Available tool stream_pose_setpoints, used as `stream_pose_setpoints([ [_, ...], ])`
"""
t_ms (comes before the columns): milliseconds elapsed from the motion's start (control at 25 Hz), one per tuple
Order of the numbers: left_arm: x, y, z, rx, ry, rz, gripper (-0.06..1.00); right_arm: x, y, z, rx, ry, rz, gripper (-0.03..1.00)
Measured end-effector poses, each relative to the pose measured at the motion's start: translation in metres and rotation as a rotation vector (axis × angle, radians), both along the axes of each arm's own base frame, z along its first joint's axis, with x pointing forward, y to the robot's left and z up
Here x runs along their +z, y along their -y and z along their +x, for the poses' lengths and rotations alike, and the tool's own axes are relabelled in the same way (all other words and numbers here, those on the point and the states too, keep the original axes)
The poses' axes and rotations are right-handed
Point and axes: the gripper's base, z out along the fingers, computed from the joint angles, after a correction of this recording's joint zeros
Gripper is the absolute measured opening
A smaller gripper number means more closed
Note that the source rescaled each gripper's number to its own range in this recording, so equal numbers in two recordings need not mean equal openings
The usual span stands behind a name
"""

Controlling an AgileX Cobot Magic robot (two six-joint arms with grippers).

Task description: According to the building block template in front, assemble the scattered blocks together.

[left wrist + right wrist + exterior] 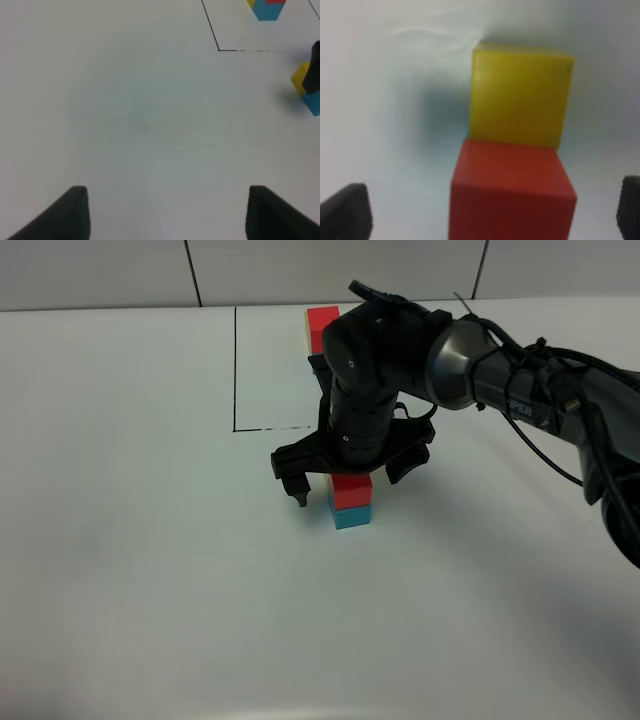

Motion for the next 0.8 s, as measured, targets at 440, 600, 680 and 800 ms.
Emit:
stream_pose_setpoints([
  [440, 0.000, 0.000, 0.000, 0.001, 0.000, -0.001, 0.41, 0.061, 0.019, -0.015, 0.116, 0.029, -0.013, 1.00],
  [600, 0.000, 0.000, 0.000, 0.001, 0.000, -0.001, 0.41, 0.065, 0.041, -0.006, 0.128, 0.030, -0.032, 0.98],
  [680, 0.000, 0.000, 0.000, 0.001, 0.000, -0.001, 0.41, 0.068, 0.054, 0.000, 0.128, 0.035, -0.035, 0.98],
  [800, 0.000, 0.000, 0.000, 0.001, 0.000, -0.001, 0.41, 0.070, 0.078, 0.012, 0.113, 0.035, -0.023, 0.98],
])
